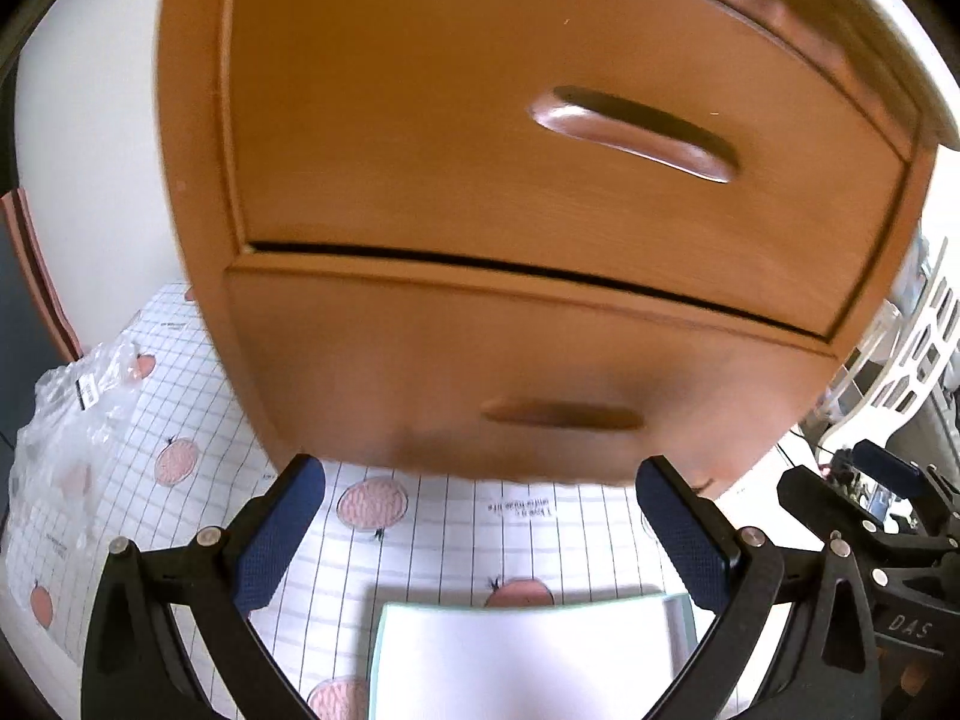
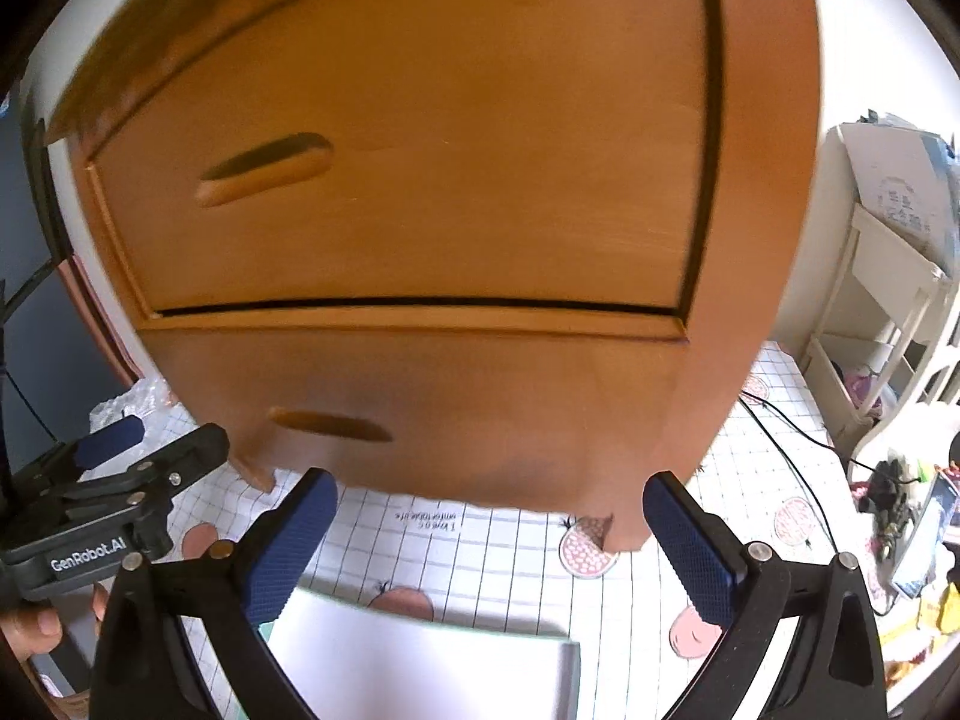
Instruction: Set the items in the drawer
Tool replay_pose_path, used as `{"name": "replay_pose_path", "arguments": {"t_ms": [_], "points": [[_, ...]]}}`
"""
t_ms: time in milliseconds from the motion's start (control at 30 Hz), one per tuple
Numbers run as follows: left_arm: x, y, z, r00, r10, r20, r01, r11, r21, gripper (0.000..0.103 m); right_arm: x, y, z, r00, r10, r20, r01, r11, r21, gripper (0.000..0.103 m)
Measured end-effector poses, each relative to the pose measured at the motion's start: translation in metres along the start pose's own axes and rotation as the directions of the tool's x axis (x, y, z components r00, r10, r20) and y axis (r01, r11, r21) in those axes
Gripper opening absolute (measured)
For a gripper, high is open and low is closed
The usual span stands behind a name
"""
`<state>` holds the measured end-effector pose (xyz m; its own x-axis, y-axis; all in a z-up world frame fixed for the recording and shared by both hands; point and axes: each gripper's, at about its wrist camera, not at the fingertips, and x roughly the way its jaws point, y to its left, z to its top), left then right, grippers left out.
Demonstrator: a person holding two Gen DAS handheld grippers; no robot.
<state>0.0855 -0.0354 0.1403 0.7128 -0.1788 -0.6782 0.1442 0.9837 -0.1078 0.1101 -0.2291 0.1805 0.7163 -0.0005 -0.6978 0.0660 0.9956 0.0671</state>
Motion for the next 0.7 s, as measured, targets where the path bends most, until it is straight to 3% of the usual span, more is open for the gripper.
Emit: {"name": "replay_pose_path", "arguments": {"t_ms": [333, 500, 700], "points": [[-0.052, 0.001, -0.045, 1.0, 0.014, 0.015, -0.014, 1.0, 0.016, 0.103, -0.046, 0.006, -0.048, 1.0, -0.002, -0.011, 0.002, 1.0, -0.003, 0.103], [-0.05, 0.0, -0.037, 0.999, 0.038, 0.005, -0.038, 0.997, 0.067, 0.103, -0.06, 0.003, -0.067, 1.0, -0.002, -0.029, 0.003, 1.0, 0.018, 0.103], [-0.048, 0.008, -0.071, 0.997, 0.06, -0.041, -0.057, 0.995, 0.079, 0.103, -0.075, 0.002, -0.095, 0.998, -0.009, -0.069, 0.011, 1.0, 0.028, 0.103]]}}
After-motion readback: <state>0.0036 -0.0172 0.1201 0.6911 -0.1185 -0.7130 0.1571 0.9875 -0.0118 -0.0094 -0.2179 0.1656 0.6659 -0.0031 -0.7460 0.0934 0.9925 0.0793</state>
